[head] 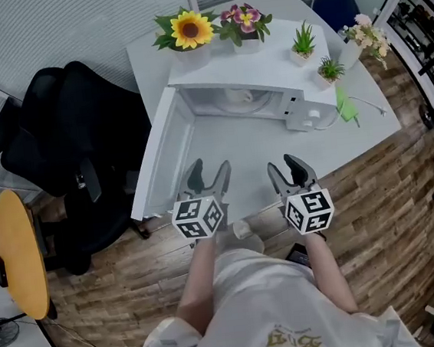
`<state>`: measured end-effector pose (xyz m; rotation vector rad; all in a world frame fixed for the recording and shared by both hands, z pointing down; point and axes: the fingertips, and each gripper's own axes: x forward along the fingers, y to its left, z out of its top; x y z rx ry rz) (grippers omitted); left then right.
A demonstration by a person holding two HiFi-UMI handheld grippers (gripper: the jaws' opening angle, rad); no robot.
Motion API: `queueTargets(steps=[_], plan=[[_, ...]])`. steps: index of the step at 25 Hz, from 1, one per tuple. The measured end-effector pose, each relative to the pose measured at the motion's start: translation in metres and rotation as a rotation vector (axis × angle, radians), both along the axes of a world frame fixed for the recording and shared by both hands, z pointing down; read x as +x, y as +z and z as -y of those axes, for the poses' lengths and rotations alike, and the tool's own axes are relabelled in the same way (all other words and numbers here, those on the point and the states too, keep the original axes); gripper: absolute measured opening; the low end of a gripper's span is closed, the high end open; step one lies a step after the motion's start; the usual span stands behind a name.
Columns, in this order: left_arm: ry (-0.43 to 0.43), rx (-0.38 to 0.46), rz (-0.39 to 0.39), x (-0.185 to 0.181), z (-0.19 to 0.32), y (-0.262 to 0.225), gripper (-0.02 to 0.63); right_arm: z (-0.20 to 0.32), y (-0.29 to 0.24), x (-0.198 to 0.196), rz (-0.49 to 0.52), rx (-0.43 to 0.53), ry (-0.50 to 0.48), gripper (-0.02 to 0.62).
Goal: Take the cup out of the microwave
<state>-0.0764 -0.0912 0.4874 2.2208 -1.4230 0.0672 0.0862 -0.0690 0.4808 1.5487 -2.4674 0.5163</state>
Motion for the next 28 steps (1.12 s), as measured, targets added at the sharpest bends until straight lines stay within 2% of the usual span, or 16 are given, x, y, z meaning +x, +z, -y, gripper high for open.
queueTargets(steps=[8,16,22,28], plan=[[0.036,-0.021,0.009,0.003,0.053,0.014,0.321,0.063,0.005,-0.009,0.003,0.009,0.022,0.206],[0.026,-0.033,0.023,0.004,0.078,0.019,0.319,0.105,0.006,-0.024,-0.003,0.008,-0.041,0.206],[0.052,-0.04,0.074,0.012,0.098,0.029,0.319,0.126,0.025,-0.041,-0.023,-0.028,-0.12,0.206],[0.042,-0.062,0.048,0.013,0.111,0.044,0.318,0.152,0.046,-0.046,-0.042,-0.054,-0.151,0.206]])
